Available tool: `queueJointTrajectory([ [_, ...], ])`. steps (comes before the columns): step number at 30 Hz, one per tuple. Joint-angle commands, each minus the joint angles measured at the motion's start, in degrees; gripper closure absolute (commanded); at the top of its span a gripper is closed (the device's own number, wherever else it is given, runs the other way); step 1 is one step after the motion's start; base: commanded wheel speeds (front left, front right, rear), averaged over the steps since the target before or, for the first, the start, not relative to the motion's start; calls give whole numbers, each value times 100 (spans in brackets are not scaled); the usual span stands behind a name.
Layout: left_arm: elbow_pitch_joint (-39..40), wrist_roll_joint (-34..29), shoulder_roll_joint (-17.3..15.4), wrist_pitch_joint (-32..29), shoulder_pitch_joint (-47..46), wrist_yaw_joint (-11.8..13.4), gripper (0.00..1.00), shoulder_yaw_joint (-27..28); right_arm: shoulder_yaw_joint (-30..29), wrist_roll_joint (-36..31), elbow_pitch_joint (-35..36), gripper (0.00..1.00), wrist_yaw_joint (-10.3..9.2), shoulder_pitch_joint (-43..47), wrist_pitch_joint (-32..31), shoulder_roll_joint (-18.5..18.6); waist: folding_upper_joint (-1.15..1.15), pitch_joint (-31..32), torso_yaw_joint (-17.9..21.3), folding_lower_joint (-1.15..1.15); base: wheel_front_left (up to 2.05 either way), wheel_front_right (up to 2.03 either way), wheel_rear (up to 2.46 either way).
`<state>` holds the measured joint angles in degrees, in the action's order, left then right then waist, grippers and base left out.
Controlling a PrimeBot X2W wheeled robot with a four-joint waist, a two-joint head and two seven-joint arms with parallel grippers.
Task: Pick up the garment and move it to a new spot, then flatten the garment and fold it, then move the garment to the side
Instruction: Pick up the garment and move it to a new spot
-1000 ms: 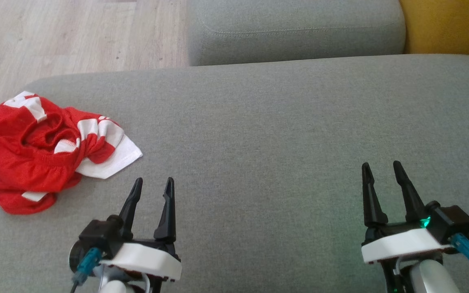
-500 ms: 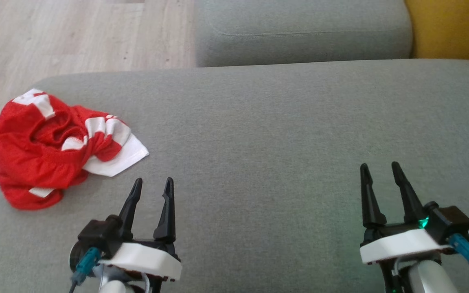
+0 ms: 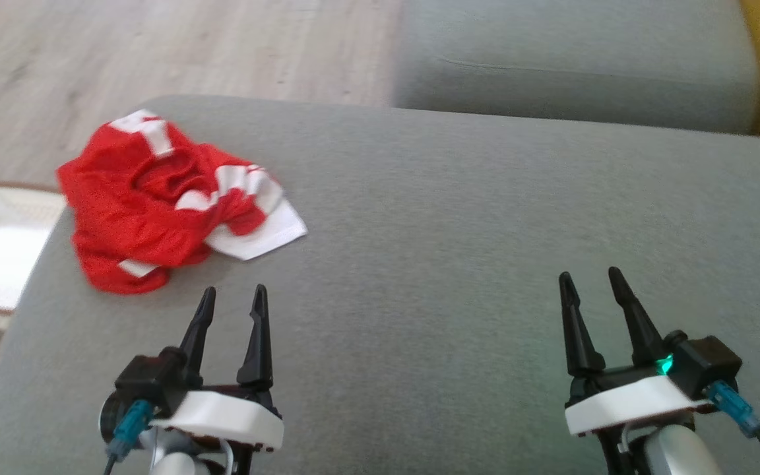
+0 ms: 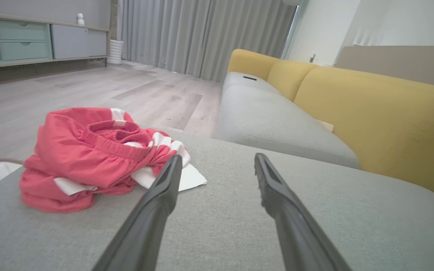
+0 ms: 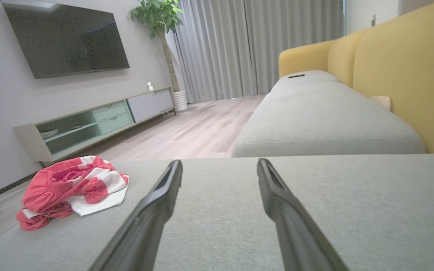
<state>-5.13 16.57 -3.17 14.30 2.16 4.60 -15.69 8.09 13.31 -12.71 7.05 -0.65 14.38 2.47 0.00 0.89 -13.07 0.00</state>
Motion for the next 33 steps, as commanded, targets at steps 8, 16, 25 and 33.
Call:
queueJointTrajectory([
  [8, 162, -155, 29, 70, -261, 29, 0, 356, 290, 147, 147, 0, 44, -156, 62, 41, 0, 31, -909, 0, 0, 0, 0],
  [16, 182, -221, 29, 70, -242, 44, 0, 527, 486, 235, 114, 0, 44, -195, 62, 41, 0, 17, -1288, 0, 0, 0, 0],
  [25, 217, -234, 29, 70, -177, 78, 0, 627, 588, 243, 77, 0, 44, -224, 62, 41, 0, 25, -1328, 0, 0, 0, 0],
  [33, 272, -192, 29, 70, -157, 103, 0, 648, 635, 216, 80, 0, 44, -244, 62, 41, 0, -35, -1213, 0, 0, 0, 0],
])
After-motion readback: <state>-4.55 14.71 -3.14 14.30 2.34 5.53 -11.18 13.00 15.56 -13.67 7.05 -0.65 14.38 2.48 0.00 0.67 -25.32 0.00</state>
